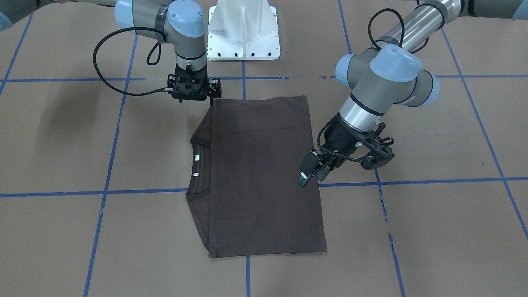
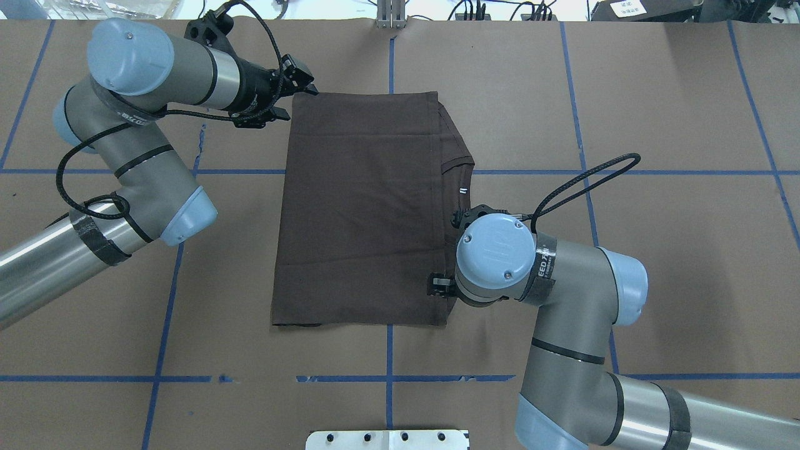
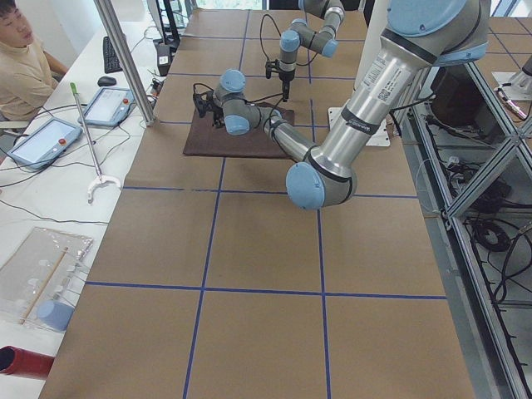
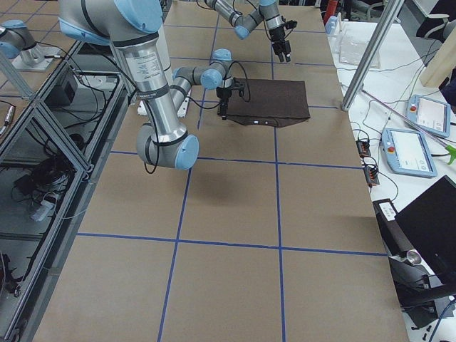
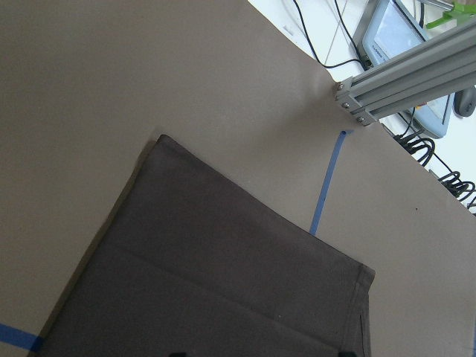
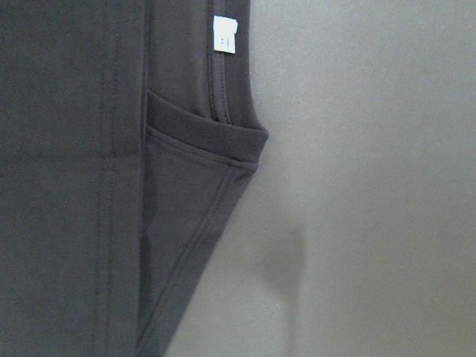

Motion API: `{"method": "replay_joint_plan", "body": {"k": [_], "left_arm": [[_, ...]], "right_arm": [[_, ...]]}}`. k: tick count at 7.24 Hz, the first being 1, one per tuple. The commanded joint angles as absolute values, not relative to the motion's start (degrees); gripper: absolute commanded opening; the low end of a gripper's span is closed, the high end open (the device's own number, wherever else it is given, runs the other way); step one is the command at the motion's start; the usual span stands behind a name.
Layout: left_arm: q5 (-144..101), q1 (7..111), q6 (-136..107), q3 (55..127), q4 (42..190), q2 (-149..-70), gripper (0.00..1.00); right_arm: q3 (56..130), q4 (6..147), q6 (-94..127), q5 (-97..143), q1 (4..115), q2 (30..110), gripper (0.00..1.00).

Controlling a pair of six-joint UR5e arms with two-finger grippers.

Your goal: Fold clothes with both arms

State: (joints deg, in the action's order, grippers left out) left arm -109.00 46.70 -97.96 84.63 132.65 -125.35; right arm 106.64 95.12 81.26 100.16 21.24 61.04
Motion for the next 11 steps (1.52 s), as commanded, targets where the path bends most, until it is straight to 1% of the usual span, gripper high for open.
{"method": "replay_joint_plan", "body": {"k": [1, 2, 3, 4, 6, 8, 9, 11], "left_arm": [[-109.0, 46.8, -98.0, 84.8, 132.7, -125.1, 0.74], [-108.9, 46.8, -98.2, 84.8, 132.7, -125.0, 0.74], [-108.9, 46.8, -98.2, 84.7, 132.7, -124.9, 0.74], [-108.9, 46.7, -98.3, 84.8, 132.7, -124.9, 0.74], [-108.8, 46.7, -98.3, 84.7, 132.7, -124.9, 0.74], [-108.8, 46.7, -98.3, 84.8, 132.7, -124.9, 0.74], [-108.8, 46.7, -98.3, 84.8, 132.7, -124.9, 0.74], [-108.8, 46.8, -98.3, 84.8, 132.7, -124.9, 0.73]], "right_arm": [[106.4, 83.4, 103.5, 98.5, 19.9, 62.7, 0.75], [105.7, 83.0, 108.8, 97.0, 19.6, 62.6, 0.69], [105.0, 83.0, 110.0, 94.6, 19.3, 62.5, 0.66], [102.4, 82.7, 113.3, 94.3, 19.0, 61.5, 0.66], [101.4, 81.2, 114.6, 94.3, 19.0, 60.6, 0.62], [100.5, 80.9, 114.6, 94.4, 18.8, 60.6, 0.47], [100.5, 81.0, 114.7, 94.4, 18.4, 60.6, 0.46], [100.5, 81.5, 114.7, 94.4, 18.3, 60.6, 0.36]]}}
